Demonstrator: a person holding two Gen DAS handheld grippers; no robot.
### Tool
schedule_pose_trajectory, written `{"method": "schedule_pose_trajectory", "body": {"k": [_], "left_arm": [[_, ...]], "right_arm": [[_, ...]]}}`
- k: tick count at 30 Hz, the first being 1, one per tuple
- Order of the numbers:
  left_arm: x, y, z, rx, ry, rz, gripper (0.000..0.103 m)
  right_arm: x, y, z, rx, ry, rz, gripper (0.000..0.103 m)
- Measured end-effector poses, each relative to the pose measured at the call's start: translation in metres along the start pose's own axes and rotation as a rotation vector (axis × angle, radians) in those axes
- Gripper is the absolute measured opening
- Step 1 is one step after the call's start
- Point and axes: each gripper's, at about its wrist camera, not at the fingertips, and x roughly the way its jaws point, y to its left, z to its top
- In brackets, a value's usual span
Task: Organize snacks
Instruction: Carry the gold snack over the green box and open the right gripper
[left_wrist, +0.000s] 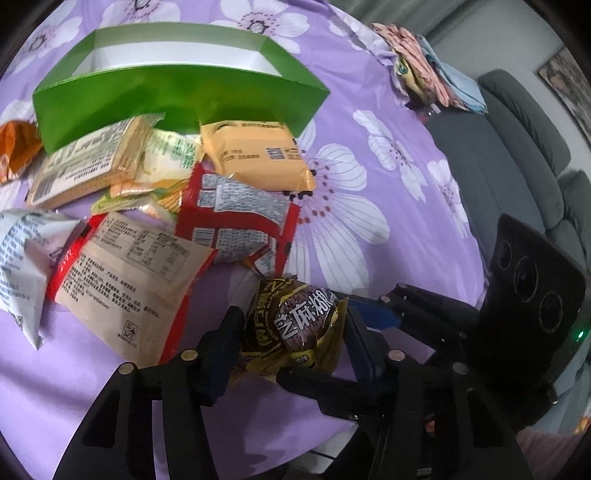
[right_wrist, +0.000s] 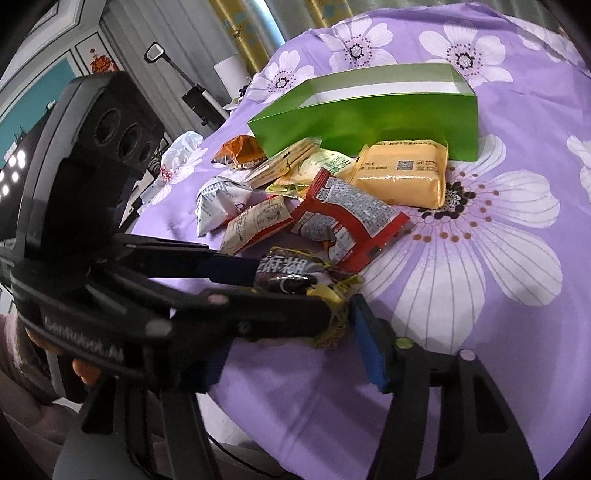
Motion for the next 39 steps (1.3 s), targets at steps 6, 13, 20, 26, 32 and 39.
{"method": "schedule_pose_trajectory", "body": {"k": [6, 13, 20, 26, 32, 39], "left_arm": [[-0.006, -0.001, 0.001, 0.003, -0.012, -0.008, 0.051], [-0.028, -0.015, 0.015, 0.046, -0.083, -0.016, 0.051], [-0.054, -0.014, 0.054, 0.069, -0.182, -0.008, 0.051], [-0.072, -0.003, 0.101, 0.086, -0.254, 0.020, 0.051], [-0.072, 0.020, 0.143, 0.058, -0.280, 0.011, 0.051], [-0.050, 0.049, 0.173, -0.001, -0.248, 0.027, 0.051]], "right_arm": [[-0.001, 0.001, 0.001, -0.016, -0.007, -0.007, 0.050], [-0.018, 0.009, 0.013, -0.047, -0.078, -0.012, 0.048], [-0.027, 0.016, 0.051, -0.117, -0.162, -0.040, 0.048], [-0.022, 0.014, 0.100, -0.177, -0.252, -0.043, 0.048], [-0.010, 0.003, 0.150, -0.192, -0.315, -0.030, 0.048], [0.021, -0.016, 0.188, -0.165, -0.302, -0.015, 0.049]]}}
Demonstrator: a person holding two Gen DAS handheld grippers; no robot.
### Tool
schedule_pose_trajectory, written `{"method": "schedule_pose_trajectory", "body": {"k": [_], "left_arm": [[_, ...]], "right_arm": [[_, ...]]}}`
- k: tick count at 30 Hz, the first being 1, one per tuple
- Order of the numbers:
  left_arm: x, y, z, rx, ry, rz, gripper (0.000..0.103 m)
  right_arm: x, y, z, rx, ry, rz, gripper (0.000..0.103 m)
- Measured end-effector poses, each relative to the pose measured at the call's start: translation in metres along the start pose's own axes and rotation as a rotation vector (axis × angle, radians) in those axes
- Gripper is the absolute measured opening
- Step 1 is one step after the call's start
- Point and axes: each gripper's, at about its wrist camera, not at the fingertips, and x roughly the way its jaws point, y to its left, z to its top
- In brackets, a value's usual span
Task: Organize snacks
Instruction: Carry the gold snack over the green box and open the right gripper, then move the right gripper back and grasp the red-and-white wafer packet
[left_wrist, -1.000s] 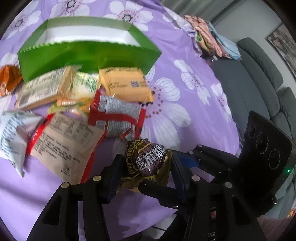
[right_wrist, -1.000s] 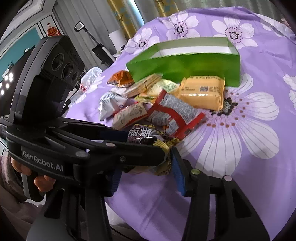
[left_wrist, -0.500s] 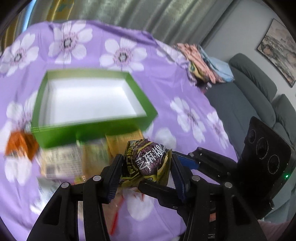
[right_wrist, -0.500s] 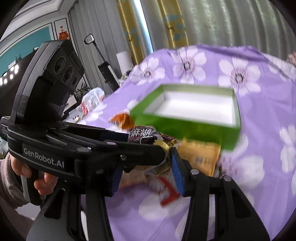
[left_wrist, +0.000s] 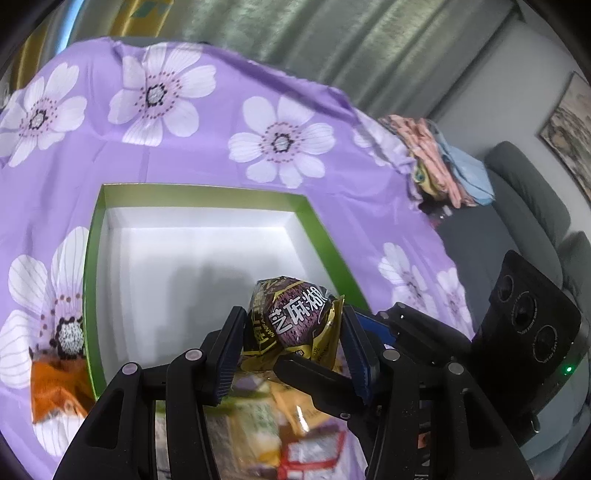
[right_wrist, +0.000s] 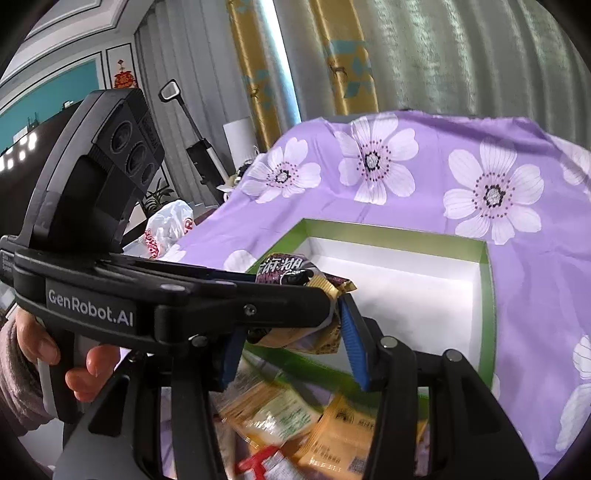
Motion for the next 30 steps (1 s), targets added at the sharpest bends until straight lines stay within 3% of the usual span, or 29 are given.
{"method": "schedule_pose_trajectory", "body": {"k": [7, 8, 11, 12, 13, 30], "left_arm": [[0.021, 0.016, 0.004, -0.045, 0.008, 0.052, 0.051], [0.020, 0.017, 0.005, -0.045, 0.004, 0.063, 0.052], [0.015, 0.023, 0.005, -0.062, -0.003, 0.084, 0.069], [0.011, 0.026, 0.004, -0.067, -0.010, 0.100, 0.076], [0.007, 0.027, 0.003, -0.068, -0.018, 0.112, 0.077], [-0.071, 0.040, -0.056, -0.117, -0.063, 0.204, 0.078]], "right_arm": [[0.030, -0.016, -0.001, 0.022, 0.042, -0.041, 0.052], [0.033, -0.018, -0.002, 0.026, 0.049, -0.060, 0.058], [0.029, -0.022, -0.003, 0.044, 0.045, -0.086, 0.070], [0.026, -0.024, -0.003, 0.051, 0.039, -0.094, 0.071], [0.021, -0.025, -0.005, 0.059, 0.036, -0.101, 0.071], [-0.062, -0.022, -0.051, 0.196, -0.011, -0.146, 0.076]]}}
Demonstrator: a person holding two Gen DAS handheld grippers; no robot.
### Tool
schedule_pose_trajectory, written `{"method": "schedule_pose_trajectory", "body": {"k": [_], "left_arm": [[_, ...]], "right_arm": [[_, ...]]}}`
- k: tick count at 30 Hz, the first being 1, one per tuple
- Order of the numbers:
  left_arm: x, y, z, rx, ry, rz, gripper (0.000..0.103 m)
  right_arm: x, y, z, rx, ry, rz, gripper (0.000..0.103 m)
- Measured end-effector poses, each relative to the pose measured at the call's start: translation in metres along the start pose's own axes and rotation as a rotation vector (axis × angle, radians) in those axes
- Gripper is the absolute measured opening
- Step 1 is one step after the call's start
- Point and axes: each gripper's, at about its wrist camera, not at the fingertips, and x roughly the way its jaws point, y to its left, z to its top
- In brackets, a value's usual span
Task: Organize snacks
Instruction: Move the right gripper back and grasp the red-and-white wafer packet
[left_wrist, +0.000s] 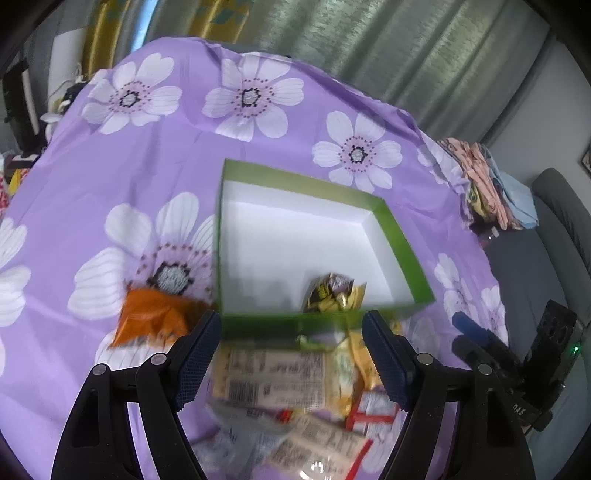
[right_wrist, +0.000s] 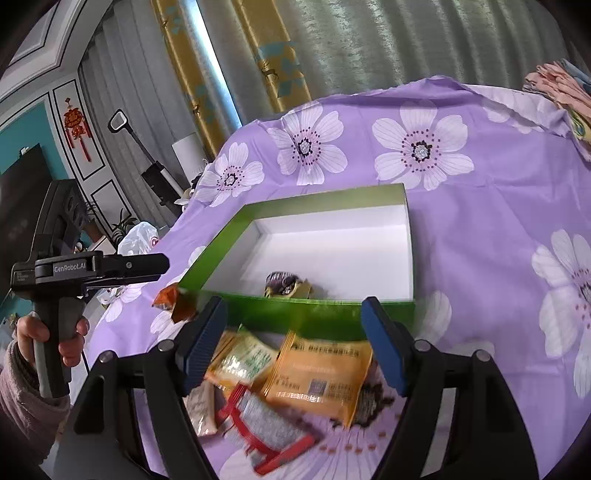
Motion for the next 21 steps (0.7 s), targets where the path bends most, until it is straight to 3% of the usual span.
{"method": "schedule_pose_trajectory", "body": {"k": [8, 16, 21], "left_arm": [[-0.025, 0.002, -0.038, -0.041, 0.022, -0.033, 0.078], [-0.032, 0.007, -0.080, -0.129, 0.103, -0.080, 0.078], [-0.025, 0.011, -0.103, -0.190, 0.163, -0.104, 0.078]], "right_arm": [[-0.018, 0.023, -0.023, -0.020, 0.027, 0.043, 0.076], [-0.017, 0.044, -0.047, -0.068, 0.102, 0.115, 0.074], [-0.006, 0.056, -0.066, -0.095, 0.170, 0.168, 0.061]]}}
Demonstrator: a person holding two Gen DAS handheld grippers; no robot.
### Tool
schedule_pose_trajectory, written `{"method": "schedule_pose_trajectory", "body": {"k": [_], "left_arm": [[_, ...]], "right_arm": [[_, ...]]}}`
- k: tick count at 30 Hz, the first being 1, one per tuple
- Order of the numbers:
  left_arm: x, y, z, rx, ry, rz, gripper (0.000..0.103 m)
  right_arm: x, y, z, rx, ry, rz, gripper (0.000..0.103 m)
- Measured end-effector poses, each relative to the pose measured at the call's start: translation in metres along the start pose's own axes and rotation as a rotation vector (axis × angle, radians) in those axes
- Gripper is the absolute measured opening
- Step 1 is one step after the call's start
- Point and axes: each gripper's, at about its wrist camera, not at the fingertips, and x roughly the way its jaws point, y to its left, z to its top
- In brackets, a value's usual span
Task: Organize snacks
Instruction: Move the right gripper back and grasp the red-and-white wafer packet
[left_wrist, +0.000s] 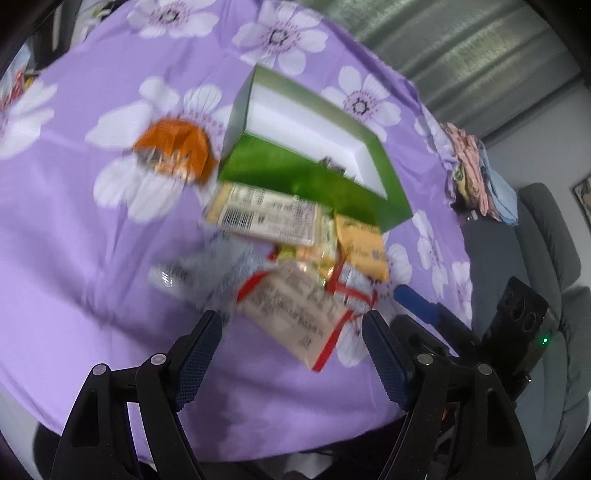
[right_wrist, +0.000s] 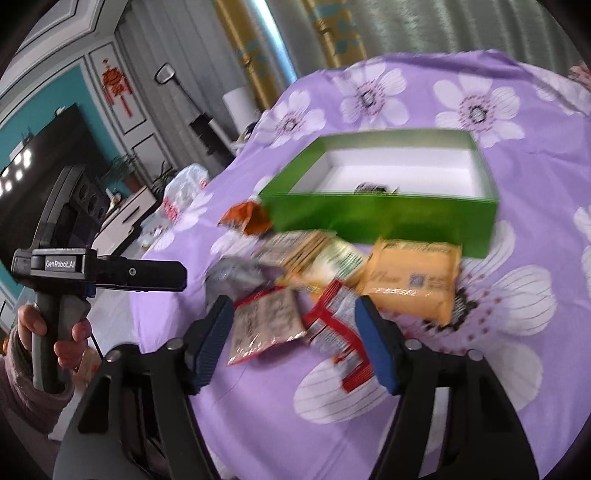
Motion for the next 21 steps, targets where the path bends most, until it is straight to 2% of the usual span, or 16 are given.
{"method": "schedule_pose_trajectory", "body": {"k": [6, 13, 17, 21], "left_arm": [[0.014, 0.009, -0.009, -0.071, 0.022, -0.011, 0.078], [0.028, 0.013, -0.010, -0.108, 0.031, -0.040, 0.078], [0.037, 0.015, -0.013, -0.107, 0.056, -0.035, 0.078], [0.037, 0.013, -0.012, -0.078, 0.049, -0.014, 0.078]], "right_arm": [[0.033, 0.008, -0.006, -0.046, 0.089, 0.025, 0.047], [0.064, 0.013, -0.009, -0.095, 0.189, 0.012, 0.043], [0.060, 0.021, -0.019, -0.094, 0.232, 0.058, 0.042], [0.054, 0.026, -0.033, -0.079, 0.259, 0.098, 0.043]]}}
